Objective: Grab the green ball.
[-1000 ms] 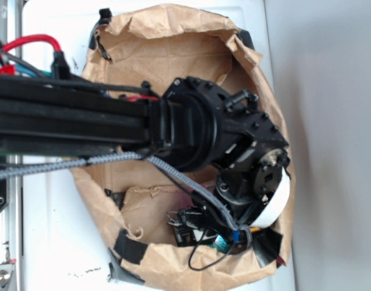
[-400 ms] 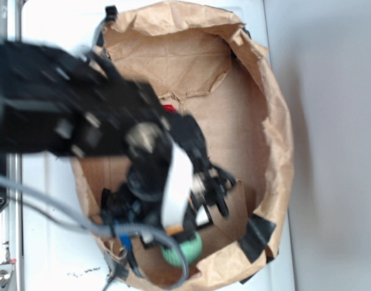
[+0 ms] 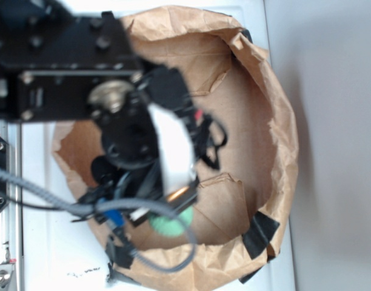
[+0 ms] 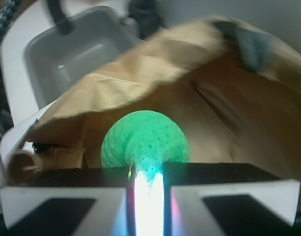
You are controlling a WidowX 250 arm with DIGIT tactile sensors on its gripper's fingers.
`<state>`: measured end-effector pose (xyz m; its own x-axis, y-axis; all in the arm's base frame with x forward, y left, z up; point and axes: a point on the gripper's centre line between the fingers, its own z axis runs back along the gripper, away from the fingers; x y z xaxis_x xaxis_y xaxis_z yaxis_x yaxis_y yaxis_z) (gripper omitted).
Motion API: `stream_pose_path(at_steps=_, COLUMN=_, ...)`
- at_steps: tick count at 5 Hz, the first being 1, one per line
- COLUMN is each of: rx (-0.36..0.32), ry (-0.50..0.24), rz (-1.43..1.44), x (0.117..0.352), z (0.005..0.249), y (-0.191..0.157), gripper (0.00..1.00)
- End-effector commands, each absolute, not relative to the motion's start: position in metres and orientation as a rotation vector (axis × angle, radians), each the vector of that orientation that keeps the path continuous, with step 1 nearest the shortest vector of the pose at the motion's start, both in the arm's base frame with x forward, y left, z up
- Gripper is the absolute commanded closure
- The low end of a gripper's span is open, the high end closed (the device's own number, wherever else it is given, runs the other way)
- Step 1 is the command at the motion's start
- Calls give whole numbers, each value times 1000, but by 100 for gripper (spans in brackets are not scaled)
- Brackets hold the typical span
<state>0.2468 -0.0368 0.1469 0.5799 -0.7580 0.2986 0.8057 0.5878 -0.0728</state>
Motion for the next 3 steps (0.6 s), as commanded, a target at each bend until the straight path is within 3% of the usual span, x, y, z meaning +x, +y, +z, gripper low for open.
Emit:
stream_pose_path(at_steps=1, rx=-75, ry=-125, rz=-419, x=247, z=192, y=2, gripper=100)
stream_pose_path(at_steps=2, rx=31, ry=-142, rz=-174, x=234, z=215, y=22, gripper=100)
stream_pose_path(at_steps=3, rx=51, ry=-80, rz=-235, x=231, z=225, y=22, gripper=93)
